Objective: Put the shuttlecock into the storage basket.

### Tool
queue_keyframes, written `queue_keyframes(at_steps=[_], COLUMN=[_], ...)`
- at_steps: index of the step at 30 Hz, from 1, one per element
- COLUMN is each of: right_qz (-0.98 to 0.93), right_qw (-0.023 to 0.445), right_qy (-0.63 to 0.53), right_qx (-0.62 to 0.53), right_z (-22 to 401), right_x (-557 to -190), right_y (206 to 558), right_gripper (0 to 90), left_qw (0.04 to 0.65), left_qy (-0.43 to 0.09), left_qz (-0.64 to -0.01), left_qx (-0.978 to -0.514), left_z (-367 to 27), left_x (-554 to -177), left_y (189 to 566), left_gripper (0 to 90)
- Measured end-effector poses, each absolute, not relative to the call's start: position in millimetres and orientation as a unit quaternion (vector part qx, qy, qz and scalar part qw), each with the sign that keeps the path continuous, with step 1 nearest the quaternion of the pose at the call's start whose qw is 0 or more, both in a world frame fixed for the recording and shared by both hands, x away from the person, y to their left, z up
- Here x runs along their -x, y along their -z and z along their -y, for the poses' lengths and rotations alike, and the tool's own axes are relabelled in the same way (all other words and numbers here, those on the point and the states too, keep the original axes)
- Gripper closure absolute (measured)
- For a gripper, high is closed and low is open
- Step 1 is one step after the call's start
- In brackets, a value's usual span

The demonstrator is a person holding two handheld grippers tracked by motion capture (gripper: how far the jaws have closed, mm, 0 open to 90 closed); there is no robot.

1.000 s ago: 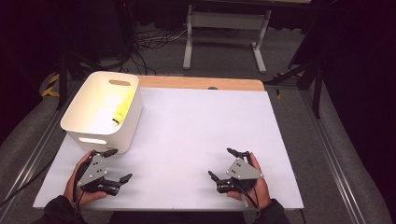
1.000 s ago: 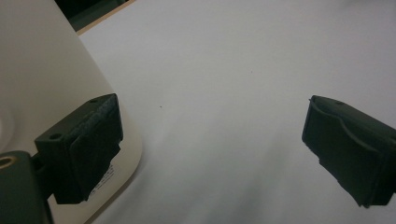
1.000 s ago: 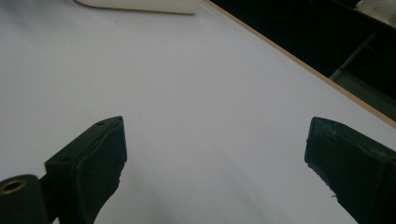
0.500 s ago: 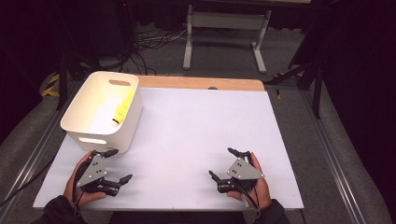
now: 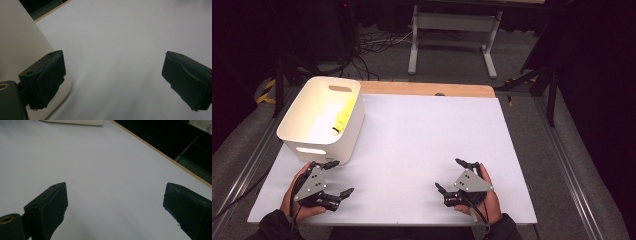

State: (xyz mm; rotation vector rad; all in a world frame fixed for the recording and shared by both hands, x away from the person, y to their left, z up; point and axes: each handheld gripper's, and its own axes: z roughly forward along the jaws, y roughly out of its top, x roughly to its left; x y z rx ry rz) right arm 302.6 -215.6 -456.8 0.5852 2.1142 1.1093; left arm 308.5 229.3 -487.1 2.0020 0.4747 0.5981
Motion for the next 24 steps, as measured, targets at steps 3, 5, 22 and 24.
queue_keyframes(at_steps=[3, 5, 22, 24], right_qz=[-0.811, -0.812, -0.811, -0.810], right_qw=[0.336, 0.335, 0.335, 0.332], right_qy=[-0.424, -0.423, -0.424, -0.426], right_qx=[-0.223, -0.222, -0.225, -0.228], right_z=[215.2, 214.9, 216.7, 217.2], right_x=[-302.2, -302.4, -303.5, -304.2], right_y=[456.9, 457.1, 457.6, 457.8], right_gripper=[6.6, 6.5, 6.5, 6.6], left_qw=[0.474, 0.473, 0.472, 0.470], left_qy=[-0.245, -0.244, -0.238, -0.237], left_qz=[-0.192, -0.192, -0.195, -0.198], left_qx=[-0.824, -0.825, -0.826, -0.827], left_z=[-229.1, -228.8, -227.0, -226.8], left_x=[-308.3, -308.6, -311.9, -312.4], left_y=[487.2, 487.7, 490.0, 490.0], left_gripper=[5.9, 5.9, 5.9, 6.0])
